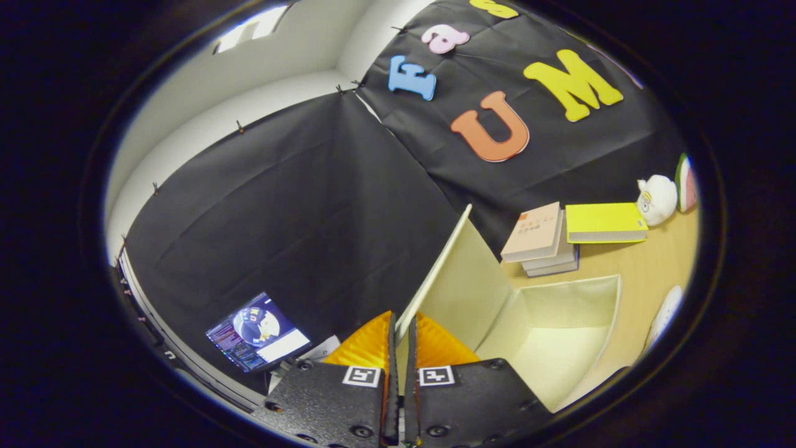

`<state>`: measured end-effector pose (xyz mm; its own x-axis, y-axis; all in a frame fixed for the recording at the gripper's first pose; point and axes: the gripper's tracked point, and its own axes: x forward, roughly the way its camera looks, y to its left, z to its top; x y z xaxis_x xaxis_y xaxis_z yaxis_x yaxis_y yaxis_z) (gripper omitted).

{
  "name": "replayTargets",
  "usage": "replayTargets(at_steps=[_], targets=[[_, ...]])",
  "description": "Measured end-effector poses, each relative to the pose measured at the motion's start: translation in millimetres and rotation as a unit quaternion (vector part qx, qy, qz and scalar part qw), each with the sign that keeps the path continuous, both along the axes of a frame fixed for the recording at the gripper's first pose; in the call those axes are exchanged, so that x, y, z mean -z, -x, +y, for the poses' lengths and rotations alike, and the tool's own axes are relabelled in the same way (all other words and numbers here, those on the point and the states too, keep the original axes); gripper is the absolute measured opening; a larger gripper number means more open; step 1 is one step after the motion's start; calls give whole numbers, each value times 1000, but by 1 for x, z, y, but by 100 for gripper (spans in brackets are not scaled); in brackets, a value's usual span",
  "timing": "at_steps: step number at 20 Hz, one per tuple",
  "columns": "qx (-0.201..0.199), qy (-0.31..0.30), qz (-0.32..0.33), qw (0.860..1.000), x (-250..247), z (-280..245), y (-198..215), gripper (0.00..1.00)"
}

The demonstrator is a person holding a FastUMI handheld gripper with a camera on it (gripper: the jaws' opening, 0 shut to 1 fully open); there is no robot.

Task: Open the storage box then place both shoes into the box .Put the left shoe in first, then the right shoe, with the right side of both shoes facing outward in a uniform manner.

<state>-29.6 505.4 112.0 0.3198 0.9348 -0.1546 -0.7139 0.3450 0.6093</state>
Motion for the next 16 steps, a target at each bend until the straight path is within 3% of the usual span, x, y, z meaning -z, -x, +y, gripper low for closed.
replayTargets(at_steps=[6, 9, 11, 13, 16], targets=[[16, 44, -56, 997, 11, 56, 3, 26], [16, 72, -88, 993, 20, 64, 7, 69], [18, 86, -107, 990, 23, 60, 9, 87], [31, 90, -131, 987, 22, 52, 7, 96], [61, 101, -177, 977, 25, 33, 1, 98]])
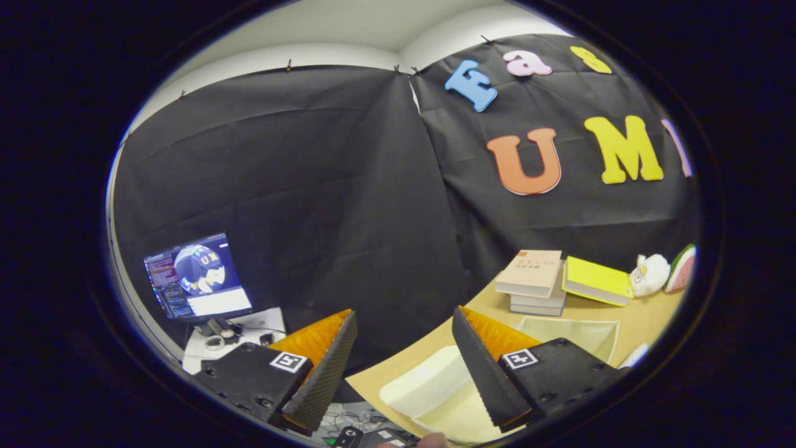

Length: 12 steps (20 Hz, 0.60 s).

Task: Open the storage box then place both shoes into the box .Put the left shoe in first, then the right shoe, with the right side of both shoes facing outward in a uniform manner.

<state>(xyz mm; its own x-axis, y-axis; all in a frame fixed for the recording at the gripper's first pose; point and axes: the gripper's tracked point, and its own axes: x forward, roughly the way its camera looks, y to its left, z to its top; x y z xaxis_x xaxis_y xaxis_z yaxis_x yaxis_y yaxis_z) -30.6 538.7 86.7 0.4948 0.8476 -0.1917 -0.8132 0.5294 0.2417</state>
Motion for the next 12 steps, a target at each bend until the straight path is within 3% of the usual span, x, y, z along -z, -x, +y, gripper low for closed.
replayTargets(at_steps=[6, 12], targets=[[64, 3, -24, 998, 8, -61, -17, 100], [139, 28, -36, 989, 33, -173, -48, 100]])
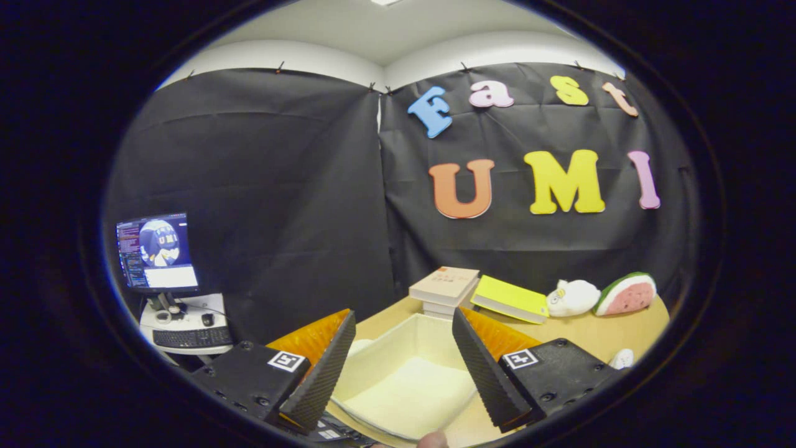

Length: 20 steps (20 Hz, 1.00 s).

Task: Open the storage box then place both shoes into the box .Put the left shoe in first, then the right shoe, with the right side of both shoes facing outward in a uniform manner.

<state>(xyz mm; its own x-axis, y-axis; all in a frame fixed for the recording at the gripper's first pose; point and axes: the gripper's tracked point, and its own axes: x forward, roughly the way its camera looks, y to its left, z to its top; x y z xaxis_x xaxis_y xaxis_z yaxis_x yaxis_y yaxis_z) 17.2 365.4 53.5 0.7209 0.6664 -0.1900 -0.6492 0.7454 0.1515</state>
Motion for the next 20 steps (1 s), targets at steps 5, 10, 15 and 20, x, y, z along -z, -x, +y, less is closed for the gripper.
replayTargets(at_steps=[5, 10, 15, 20], targets=[[49, 14, 9, 999, 10, -102, -10, 100], [96, 59, 47, 993, 48, -184, -30, 100], [109, 128, 166, 972, 123, -218, -52, 100], [108, 169, 281, 939, 187, -222, -66, 100]])
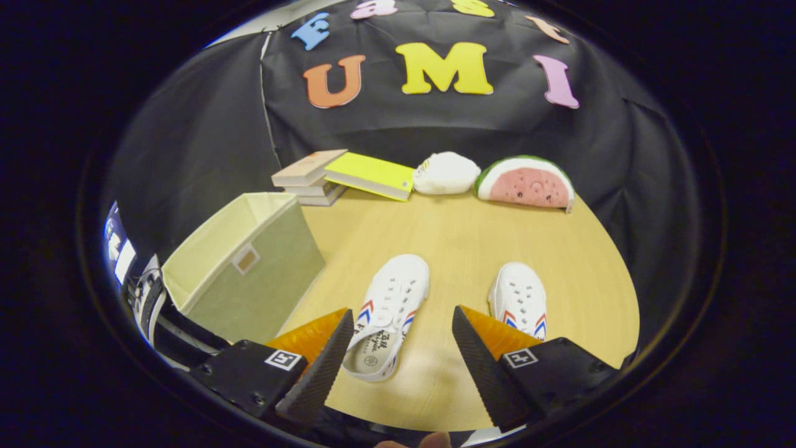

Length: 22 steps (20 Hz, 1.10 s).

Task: Open the storage box then place both shoes into the box .Put the left shoe in first, then the right shoe, with the right side of both shoes facing outward in a uniform manner.

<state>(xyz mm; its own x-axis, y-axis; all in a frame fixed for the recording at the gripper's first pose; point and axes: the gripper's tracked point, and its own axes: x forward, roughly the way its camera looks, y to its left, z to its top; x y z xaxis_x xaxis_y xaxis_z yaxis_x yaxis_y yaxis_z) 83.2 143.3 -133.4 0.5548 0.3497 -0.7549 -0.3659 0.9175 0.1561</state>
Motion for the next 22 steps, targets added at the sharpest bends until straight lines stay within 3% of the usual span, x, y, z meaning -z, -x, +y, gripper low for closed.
replayTargets(at_steps=[11, 14, 18, 20, 22], targets=[[1, 7, 108, 994, 81, 13, -15, 97], [-8, -8, 121, 993, 90, 24, -17, 82], [-16, -45, 135, 990, 90, 38, -18, 52], [-5, -67, 139, 988, 88, 40, -20, 28], [12, -99, 149, 984, 89, 39, -19, 14]])
